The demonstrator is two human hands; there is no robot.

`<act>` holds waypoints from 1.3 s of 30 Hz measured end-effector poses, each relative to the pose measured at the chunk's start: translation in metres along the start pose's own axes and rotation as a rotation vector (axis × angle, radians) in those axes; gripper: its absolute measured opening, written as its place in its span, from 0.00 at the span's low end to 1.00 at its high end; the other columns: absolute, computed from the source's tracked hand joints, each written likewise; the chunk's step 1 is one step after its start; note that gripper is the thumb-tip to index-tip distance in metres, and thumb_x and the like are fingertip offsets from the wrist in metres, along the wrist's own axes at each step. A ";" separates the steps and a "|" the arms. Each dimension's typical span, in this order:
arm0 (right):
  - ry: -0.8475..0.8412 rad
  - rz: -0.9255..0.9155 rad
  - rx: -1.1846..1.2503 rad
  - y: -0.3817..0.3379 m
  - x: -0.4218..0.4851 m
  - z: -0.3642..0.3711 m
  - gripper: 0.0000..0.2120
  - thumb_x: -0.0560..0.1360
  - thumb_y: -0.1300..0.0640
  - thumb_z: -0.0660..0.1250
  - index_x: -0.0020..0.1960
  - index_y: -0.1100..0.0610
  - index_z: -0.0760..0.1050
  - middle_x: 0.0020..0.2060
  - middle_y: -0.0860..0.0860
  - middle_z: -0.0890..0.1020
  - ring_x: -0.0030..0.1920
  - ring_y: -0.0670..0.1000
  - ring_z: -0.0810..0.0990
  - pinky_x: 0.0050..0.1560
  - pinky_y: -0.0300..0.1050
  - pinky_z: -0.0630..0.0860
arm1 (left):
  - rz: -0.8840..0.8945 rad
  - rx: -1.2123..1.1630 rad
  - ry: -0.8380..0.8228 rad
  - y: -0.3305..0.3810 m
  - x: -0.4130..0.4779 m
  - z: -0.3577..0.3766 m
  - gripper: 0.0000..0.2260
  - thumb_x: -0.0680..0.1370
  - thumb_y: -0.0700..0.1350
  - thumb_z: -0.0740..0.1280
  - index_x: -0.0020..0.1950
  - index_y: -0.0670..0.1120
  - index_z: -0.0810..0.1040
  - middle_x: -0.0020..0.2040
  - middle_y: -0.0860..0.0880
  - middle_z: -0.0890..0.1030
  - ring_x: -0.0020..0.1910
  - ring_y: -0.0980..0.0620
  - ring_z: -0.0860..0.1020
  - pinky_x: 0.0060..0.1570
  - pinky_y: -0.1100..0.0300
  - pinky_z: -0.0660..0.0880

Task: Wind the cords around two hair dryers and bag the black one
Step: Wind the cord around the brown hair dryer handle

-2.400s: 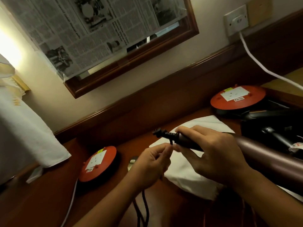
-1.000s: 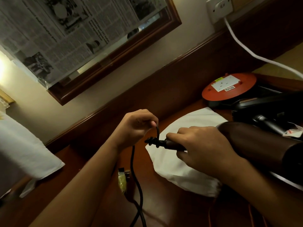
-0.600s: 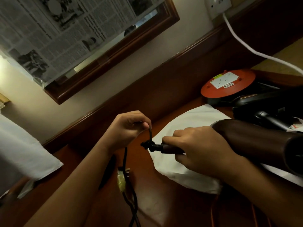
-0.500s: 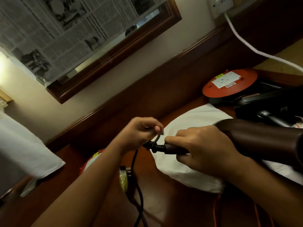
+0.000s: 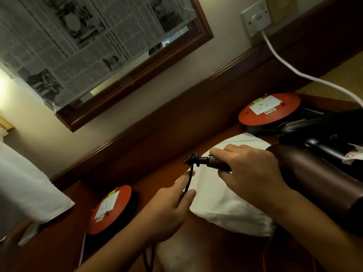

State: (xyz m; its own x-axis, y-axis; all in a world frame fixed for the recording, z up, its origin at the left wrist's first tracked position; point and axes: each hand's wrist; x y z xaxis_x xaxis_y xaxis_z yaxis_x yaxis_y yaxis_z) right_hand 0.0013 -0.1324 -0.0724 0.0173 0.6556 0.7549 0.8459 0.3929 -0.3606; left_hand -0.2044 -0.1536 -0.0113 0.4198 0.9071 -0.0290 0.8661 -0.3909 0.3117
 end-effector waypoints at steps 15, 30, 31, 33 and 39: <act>-0.289 -0.117 -0.142 -0.040 0.029 -0.057 0.11 0.75 0.49 0.66 0.57 0.42 0.75 0.44 0.44 0.81 0.44 0.49 0.79 0.38 0.44 0.72 | 0.340 0.503 0.218 0.002 -0.047 -0.043 0.23 0.82 0.59 0.49 0.64 0.51 0.78 0.46 0.53 0.84 0.42 0.54 0.82 0.41 0.53 0.80; -0.432 -0.160 -0.293 -0.088 0.040 -0.069 0.07 0.75 0.53 0.65 0.52 0.45 0.76 0.41 0.47 0.80 0.42 0.52 0.79 0.42 0.48 0.76 | 0.545 0.323 0.196 0.001 -0.039 -0.044 0.11 0.84 0.47 0.61 0.52 0.44 0.81 0.41 0.49 0.81 0.37 0.52 0.78 0.39 0.50 0.74; -0.438 -0.189 -0.306 -0.090 0.038 -0.068 0.07 0.75 0.53 0.65 0.52 0.46 0.76 0.41 0.47 0.80 0.42 0.53 0.80 0.42 0.48 0.77 | 0.555 0.315 0.210 0.000 -0.040 -0.049 0.10 0.84 0.47 0.63 0.53 0.44 0.82 0.42 0.49 0.82 0.38 0.53 0.78 0.38 0.51 0.75; -0.446 -0.279 -0.335 -0.095 0.037 -0.068 0.07 0.76 0.54 0.65 0.53 0.46 0.76 0.42 0.47 0.80 0.42 0.53 0.80 0.42 0.48 0.77 | 0.573 0.254 0.244 -0.003 -0.040 -0.062 0.07 0.82 0.46 0.66 0.52 0.45 0.83 0.41 0.50 0.83 0.37 0.55 0.78 0.37 0.55 0.75; -0.411 -0.572 -0.311 -0.098 0.038 -0.080 0.12 0.75 0.49 0.63 0.58 0.45 0.74 0.46 0.46 0.80 0.43 0.52 0.80 0.36 0.45 0.67 | 0.487 -0.177 0.212 -0.014 -0.039 -0.092 0.02 0.78 0.37 0.72 0.46 0.42 0.83 0.39 0.47 0.83 0.36 0.49 0.83 0.37 0.49 0.80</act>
State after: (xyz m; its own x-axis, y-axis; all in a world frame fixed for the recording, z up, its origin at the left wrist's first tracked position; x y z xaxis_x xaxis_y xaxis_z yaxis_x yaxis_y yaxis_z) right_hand -0.0384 -0.1978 0.0353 -0.6159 0.6156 0.4916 0.7756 0.5833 0.2413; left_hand -0.2582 -0.1693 0.0727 0.6804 0.6469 0.3444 0.5190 -0.7571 0.3967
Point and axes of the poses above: each hand's wrist, its own x-axis towards the middle knuckle, its own z-axis out of the palm, y = z × x
